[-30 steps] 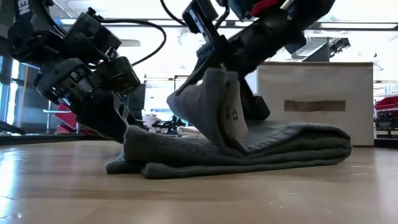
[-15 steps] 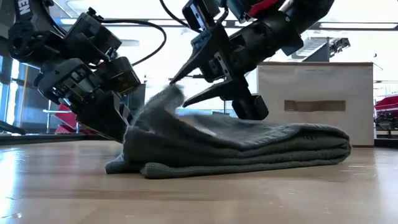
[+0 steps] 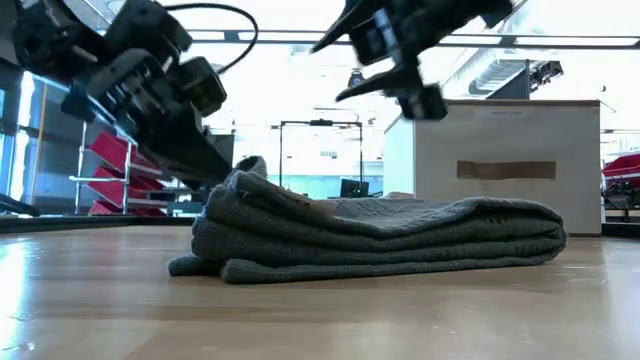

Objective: Fold towel
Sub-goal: Fold the gray towel

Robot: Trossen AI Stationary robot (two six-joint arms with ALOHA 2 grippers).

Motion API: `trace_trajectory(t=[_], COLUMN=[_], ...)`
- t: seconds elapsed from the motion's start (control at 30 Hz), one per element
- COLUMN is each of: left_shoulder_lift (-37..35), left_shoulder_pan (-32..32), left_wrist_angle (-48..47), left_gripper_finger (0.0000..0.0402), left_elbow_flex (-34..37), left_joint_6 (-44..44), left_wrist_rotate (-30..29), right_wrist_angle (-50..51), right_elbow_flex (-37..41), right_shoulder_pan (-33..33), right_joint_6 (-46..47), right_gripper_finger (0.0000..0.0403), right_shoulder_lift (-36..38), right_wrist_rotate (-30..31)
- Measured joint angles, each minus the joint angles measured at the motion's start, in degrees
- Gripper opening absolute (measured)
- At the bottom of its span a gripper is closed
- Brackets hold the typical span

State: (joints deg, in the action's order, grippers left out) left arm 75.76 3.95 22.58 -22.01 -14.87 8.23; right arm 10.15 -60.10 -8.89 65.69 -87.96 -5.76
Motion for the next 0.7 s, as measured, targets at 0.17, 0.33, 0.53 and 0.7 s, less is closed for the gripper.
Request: trace_trajectory(t=[0.17, 0.33, 0.53, 0.7], left_shoulder_lift=[-10.47, -11.03, -0.97, 8.40], left_shoulder_pan=[-0.62, -1.50, -4.62, -8.74], left_wrist_angle=[-8.39, -6.93, -0.57, 9.16], left_gripper_finger=[0.0000, 0.0000, 0.0000, 0.0000], left_elbow_flex=[0.01, 0.01, 0.01, 0.04], left_joint_6=[0.49, 3.66, 5.59, 3.61], left_wrist_rotate=[-2.34, -3.06, 3.24, 3.32], right_wrist_angle=[10.92, 20.58, 20.94, 18.03], right_elbow_flex=[0.00, 0.00, 0.00, 0.00], right_shoulder_pan=[-3.60, -8.03, -10.46, -11.56], right_joint_6=[2.16, 3.24, 3.25, 2.97], right_gripper_finger=[0.0174, 0.0141, 0.0021, 0.0006], right_shoulder_lift=[5.42, 4.56, -2.36, -8.19], right_wrist_rotate=[0.52, 1.52, 0.69, -2.66])
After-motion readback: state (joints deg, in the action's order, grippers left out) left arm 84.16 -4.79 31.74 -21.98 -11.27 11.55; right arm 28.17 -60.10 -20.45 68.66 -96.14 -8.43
